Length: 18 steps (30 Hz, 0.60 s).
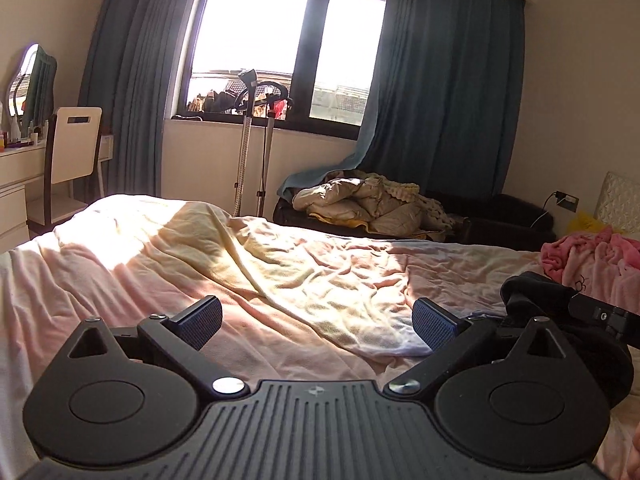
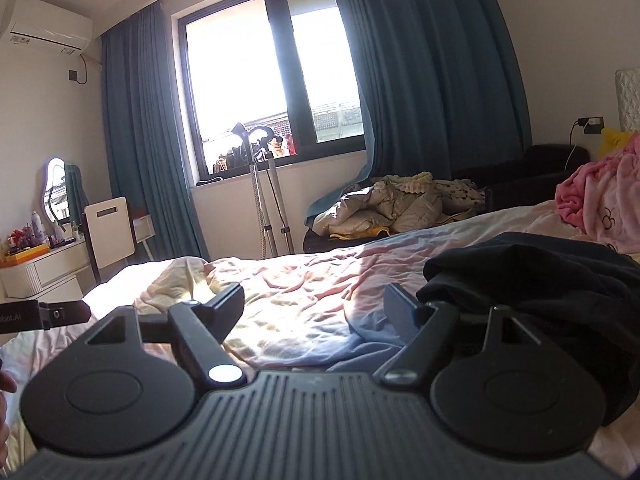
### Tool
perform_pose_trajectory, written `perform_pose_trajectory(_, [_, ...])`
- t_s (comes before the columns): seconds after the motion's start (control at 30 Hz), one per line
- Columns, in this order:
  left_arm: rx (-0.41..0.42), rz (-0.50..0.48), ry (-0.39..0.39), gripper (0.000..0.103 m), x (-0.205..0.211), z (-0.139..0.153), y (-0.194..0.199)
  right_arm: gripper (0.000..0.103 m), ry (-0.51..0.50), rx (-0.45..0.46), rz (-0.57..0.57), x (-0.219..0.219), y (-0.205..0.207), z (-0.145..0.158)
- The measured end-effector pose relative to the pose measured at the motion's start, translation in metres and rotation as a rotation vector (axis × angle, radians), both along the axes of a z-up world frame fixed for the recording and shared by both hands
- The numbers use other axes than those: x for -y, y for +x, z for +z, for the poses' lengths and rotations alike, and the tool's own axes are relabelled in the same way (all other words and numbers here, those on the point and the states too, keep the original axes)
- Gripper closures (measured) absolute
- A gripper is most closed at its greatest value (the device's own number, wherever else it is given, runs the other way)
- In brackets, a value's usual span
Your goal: Fold clothes
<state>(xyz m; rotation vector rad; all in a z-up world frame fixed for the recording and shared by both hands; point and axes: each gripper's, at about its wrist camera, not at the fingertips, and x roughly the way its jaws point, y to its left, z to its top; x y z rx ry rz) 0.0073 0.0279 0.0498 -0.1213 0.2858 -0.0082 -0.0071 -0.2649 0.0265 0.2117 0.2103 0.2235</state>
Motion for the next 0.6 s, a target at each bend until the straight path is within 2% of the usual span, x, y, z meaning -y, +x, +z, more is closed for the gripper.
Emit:
perform_pose_trajectory(0.13, [0.031,0.019,0.053,0.001,0.005,0.002,-0.003,0.025,-0.031,0.008,-0.013,-0.004,0.008,-0.004])
perform_pose_trajectory(0.27, [0.011,0.032,0.081,0.001,0.008,0.001,-0.001,0.020,-0.013,0.002,0.012,-0.008,0.011,-0.008])
perform_pose_trajectory(0.47, [0.012,0.028,0.135,0.000,0.019,-0.004,0.005,0.019,-0.044,-0.033,0.013,-0.013,0.020,-0.020])
perform_pose_trajectory(0.6, [0.013,0.006,0.119,0.000,0.021,-0.004,0.005,0.019,-0.013,-0.057,0.032,-0.010,0.025,-0.024])
